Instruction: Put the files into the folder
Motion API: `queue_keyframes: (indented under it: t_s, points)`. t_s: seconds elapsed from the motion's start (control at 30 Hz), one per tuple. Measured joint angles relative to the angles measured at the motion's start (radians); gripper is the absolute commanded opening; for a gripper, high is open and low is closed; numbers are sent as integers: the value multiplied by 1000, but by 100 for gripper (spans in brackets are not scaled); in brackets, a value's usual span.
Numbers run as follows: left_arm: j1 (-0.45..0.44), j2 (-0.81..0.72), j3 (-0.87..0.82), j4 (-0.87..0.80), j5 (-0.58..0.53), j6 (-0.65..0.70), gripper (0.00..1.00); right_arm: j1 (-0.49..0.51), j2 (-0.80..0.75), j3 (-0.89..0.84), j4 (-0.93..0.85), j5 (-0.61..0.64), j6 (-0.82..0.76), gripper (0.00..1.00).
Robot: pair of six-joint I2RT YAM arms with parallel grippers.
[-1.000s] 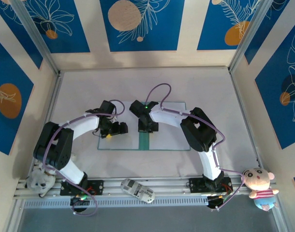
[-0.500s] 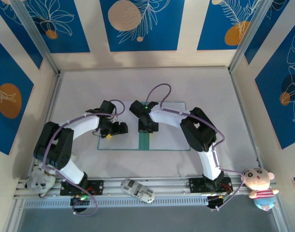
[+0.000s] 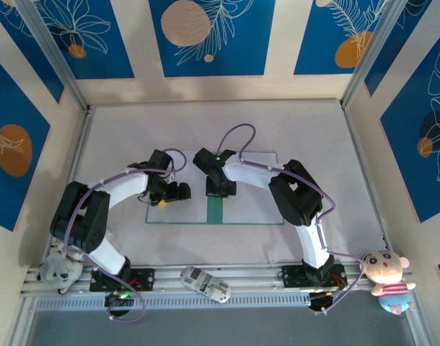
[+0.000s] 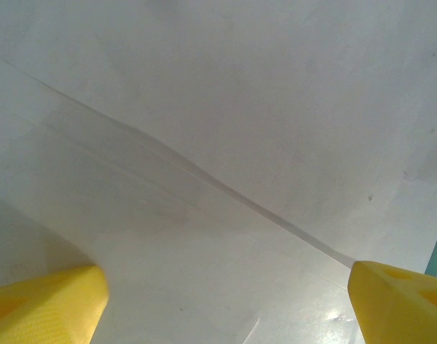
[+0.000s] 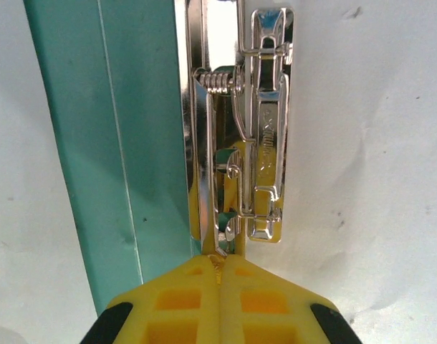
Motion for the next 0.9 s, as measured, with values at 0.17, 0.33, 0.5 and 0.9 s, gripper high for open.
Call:
queue_keyframes:
  t_s: [0.17, 0.33, 0.5, 0.9]
  points:
    - [0, 0, 0, 1, 1, 0, 90, 0, 0, 5, -13, 0, 0, 2]
    - [0, 0, 0, 2, 4, 0, 90, 0, 0, 10, -24, -1, 0, 2]
    - [0, 0, 0, 2, 5, 0, 90, 0, 0, 18, -40, -5, 0, 6]
    - [0, -1, 0, 2, 6, 0, 90, -15, 0, 76, -128, -9, -23, 27]
